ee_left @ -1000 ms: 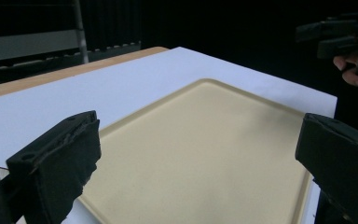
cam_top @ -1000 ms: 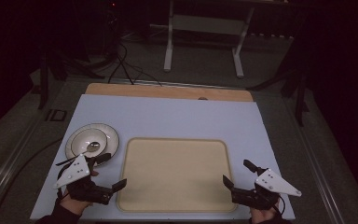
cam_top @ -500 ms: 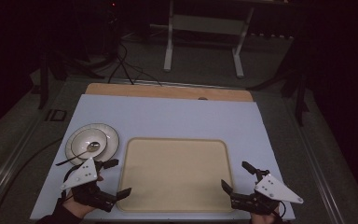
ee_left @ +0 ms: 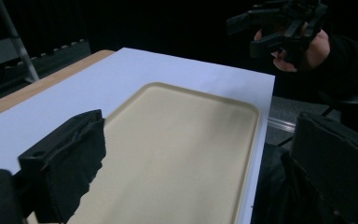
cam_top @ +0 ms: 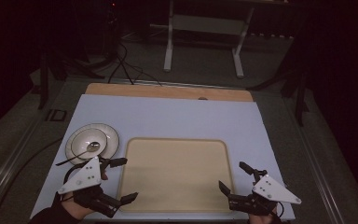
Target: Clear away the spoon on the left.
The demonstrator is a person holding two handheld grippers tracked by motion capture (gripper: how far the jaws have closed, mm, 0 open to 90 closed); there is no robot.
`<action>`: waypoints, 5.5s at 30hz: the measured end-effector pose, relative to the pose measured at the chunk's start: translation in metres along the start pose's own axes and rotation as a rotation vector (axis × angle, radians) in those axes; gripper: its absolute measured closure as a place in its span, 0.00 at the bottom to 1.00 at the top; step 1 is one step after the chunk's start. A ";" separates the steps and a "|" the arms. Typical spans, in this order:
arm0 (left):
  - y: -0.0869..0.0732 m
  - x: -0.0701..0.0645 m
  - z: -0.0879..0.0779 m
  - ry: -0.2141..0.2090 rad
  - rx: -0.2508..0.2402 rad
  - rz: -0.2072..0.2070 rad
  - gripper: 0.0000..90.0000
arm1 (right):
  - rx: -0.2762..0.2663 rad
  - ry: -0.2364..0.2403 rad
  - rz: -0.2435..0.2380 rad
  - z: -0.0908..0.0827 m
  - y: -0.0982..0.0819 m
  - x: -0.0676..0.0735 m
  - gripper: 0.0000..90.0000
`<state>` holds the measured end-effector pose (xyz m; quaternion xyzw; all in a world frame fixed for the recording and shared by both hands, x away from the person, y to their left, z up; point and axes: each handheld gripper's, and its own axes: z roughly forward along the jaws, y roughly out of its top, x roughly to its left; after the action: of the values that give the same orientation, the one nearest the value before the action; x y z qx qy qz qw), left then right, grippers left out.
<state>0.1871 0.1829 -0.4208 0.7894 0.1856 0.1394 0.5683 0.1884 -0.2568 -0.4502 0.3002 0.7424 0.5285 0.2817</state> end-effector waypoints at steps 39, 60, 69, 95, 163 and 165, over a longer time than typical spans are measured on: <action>-0.055 0.069 -0.119 0.621 0.103 -0.480 0.37 | 0.005 0.029 -0.017 0.005 -0.001 0.003 0.13; -0.086 0.084 -0.110 0.704 0.177 -0.683 0.64 | 0.023 0.023 -0.021 0.008 -0.002 0.003 0.13; -0.096 0.087 -0.109 0.673 0.159 -0.747 0.78 | 0.026 0.023 -0.021 0.008 -0.002 0.003 0.13; -0.093 0.086 -0.115 0.707 0.048 -0.747 0.99 | 0.033 0.018 -0.025 0.009 -0.003 0.004 0.13; 0.051 0.070 -0.036 0.120 0.354 -0.243 0.99 | 0.007 0.001 0.009 0.005 -0.004 -0.002 0.13; 0.053 0.068 -0.031 0.111 0.373 -0.227 0.99 | 0.006 -0.001 0.008 0.005 -0.003 -0.002 0.13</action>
<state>0.2410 0.2250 -0.3602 0.8461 0.3269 0.0812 0.4132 0.1926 -0.2563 -0.4545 0.3044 0.7425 0.5274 0.2791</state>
